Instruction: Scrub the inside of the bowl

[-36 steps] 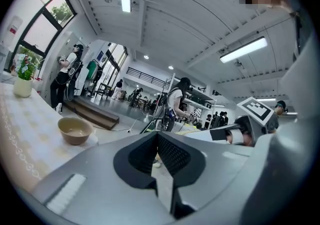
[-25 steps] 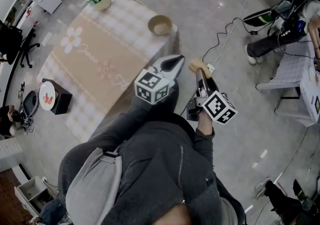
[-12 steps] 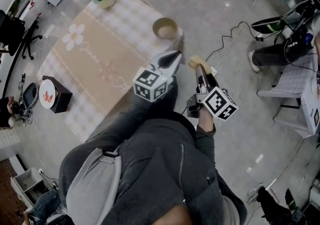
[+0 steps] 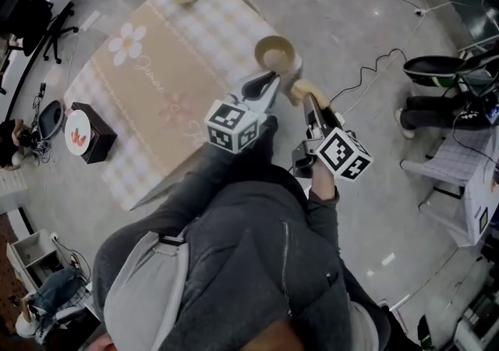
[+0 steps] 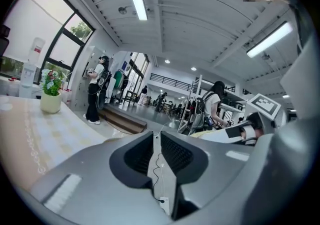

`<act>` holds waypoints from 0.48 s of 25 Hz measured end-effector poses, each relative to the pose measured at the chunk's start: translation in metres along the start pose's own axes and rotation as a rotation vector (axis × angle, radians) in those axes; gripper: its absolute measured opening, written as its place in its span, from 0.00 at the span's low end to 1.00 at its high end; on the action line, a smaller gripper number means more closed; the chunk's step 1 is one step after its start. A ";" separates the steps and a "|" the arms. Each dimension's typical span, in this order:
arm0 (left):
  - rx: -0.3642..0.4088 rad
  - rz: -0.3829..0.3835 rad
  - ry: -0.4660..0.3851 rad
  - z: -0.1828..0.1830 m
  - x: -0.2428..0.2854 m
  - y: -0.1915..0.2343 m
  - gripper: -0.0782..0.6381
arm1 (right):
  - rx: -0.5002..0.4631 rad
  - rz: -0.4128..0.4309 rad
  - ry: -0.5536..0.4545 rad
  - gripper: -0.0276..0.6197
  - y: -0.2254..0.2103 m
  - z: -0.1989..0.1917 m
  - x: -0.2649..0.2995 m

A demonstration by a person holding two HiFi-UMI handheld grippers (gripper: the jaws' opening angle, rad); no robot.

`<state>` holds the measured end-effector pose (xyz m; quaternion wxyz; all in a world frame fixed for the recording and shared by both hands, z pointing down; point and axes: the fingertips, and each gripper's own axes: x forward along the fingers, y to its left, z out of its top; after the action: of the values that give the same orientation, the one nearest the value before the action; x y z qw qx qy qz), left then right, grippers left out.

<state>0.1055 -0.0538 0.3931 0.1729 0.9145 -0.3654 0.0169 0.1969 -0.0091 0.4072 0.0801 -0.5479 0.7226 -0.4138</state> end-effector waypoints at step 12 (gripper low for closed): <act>0.202 0.003 0.150 -0.007 0.043 0.035 0.69 | -0.035 -0.016 0.069 0.21 -0.005 0.040 0.050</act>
<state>0.1146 -0.1037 0.4168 0.1067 0.9229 -0.3492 0.1224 0.2045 -0.0728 0.4017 0.0422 -0.5402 0.7278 -0.4204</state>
